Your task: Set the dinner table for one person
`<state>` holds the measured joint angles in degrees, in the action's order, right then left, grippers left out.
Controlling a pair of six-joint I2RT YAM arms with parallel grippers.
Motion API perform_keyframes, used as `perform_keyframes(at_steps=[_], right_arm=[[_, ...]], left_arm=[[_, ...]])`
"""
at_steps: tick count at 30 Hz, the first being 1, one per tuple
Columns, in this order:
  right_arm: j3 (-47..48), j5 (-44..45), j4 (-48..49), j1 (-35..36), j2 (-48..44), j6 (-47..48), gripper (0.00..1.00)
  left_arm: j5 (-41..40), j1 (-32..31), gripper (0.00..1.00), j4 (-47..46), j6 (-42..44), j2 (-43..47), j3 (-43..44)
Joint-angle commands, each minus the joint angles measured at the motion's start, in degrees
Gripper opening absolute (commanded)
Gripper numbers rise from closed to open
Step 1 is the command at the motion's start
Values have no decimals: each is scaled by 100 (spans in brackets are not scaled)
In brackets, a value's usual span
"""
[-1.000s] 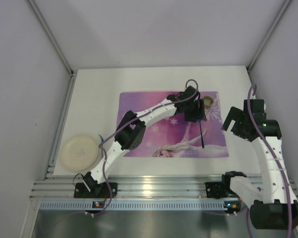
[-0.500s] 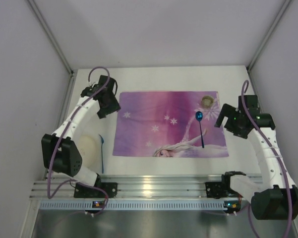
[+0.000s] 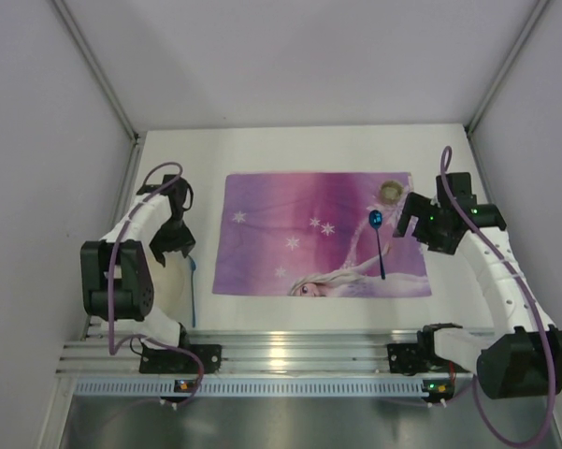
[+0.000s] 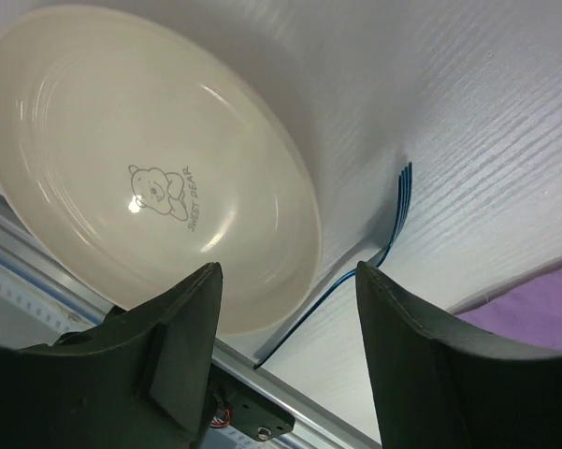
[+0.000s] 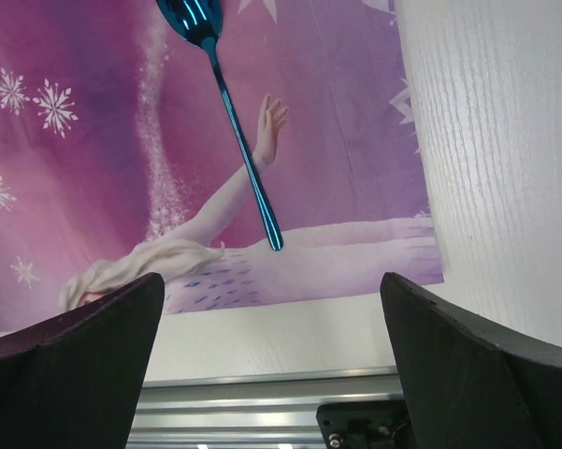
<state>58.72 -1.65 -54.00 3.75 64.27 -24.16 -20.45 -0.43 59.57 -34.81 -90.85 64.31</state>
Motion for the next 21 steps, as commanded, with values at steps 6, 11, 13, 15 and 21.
perform_keyframes(at_steps=[6, 11, 13, 15, 21], right_arm=[[298, 147, 3, 65, -152, 157, 100], [298, 287, -49, 65, -160, 210, 100], [289, 314, -49, 65, -161, 228, 100], [289, 341, -67, 65, -152, 245, 100], [316, 437, -93, 65, -152, 263, 100]], left_arm=[[-117, -1, 60, -482, 132, -583, -218], [-231, 166, 49, -604, 150, -882, -261], [-276, 166, 42, -666, 211, -1022, -279], [-267, 174, 33, -780, 307, -1119, -305], [-442, 174, 5, -982, 439, -1321, -393]])
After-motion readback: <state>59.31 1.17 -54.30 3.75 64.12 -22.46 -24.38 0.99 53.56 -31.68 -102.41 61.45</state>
